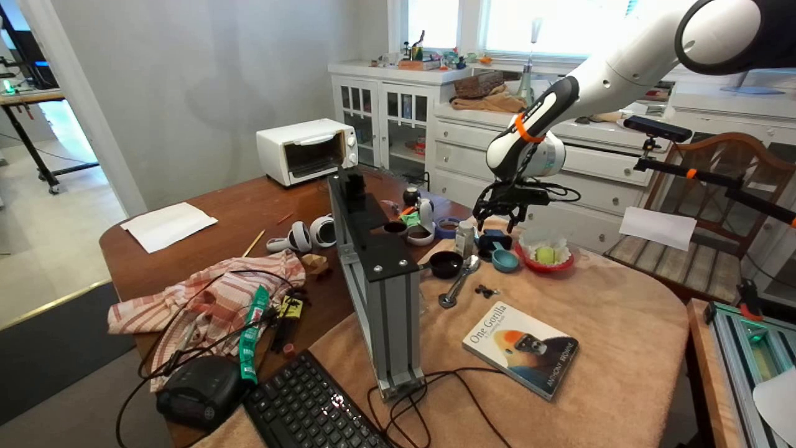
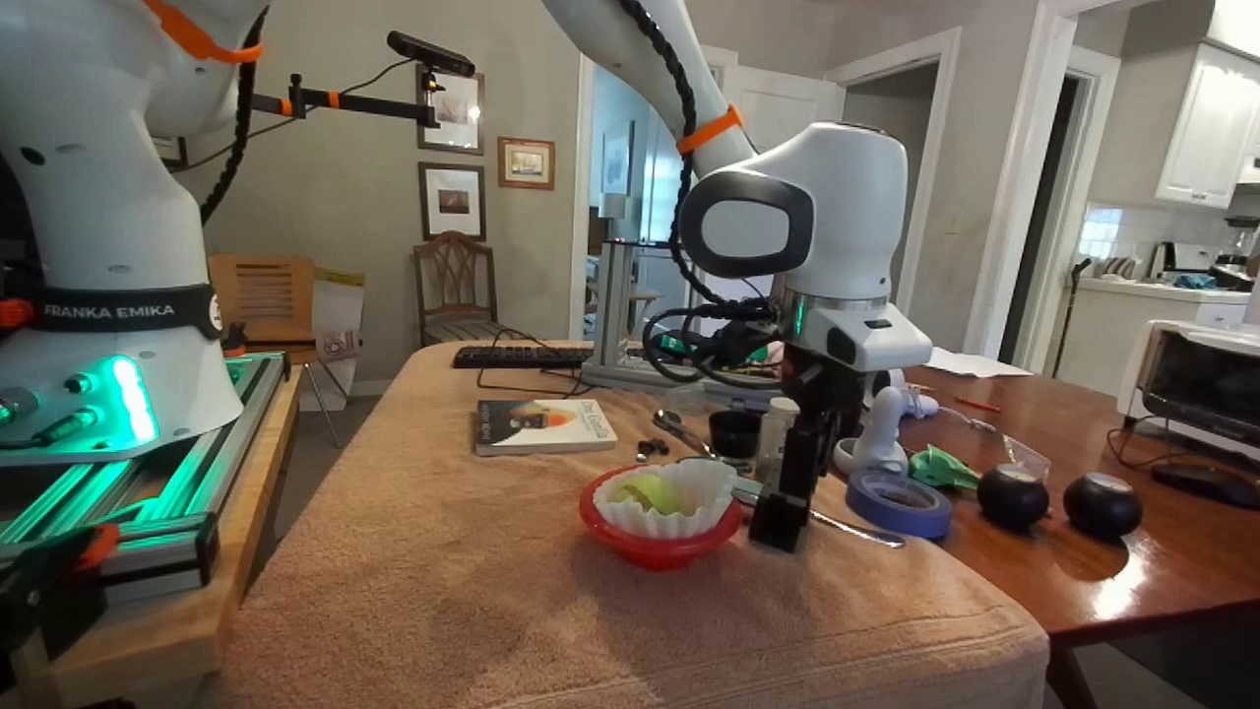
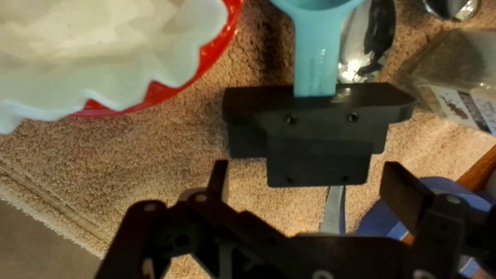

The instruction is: Use the blue ladle to scoop the green ball and put it in the grey masking tape hole

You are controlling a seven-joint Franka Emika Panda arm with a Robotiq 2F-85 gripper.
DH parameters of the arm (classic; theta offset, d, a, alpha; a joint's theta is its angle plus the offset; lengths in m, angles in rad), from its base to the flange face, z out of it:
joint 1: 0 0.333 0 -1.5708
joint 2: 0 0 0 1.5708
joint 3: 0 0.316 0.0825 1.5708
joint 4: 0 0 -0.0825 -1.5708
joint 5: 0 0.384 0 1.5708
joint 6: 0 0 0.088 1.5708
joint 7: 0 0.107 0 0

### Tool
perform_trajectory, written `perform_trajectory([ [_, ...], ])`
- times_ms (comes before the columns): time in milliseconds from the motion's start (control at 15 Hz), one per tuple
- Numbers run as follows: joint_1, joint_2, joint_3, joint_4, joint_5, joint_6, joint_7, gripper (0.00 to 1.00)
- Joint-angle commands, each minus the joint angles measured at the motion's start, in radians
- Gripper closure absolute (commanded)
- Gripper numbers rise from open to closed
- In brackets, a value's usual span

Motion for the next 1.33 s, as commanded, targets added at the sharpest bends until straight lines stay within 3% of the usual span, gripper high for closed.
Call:
perform_trajectory([
  [0,-0.001,0.008,0.013,-0.006,0.019,0.025,-0.003,0.00],
  [1000,-0.011,0.031,0.026,0.006,0.021,0.028,-0.014,0.00],
  [1067,-0.012,0.031,0.026,0.006,0.022,0.029,-0.013,0.03],
  [1133,-0.014,0.030,0.027,0.007,0.024,0.030,-0.013,0.27],
  [1267,-0.017,0.030,0.028,0.009,0.024,0.031,-0.015,0.29],
])
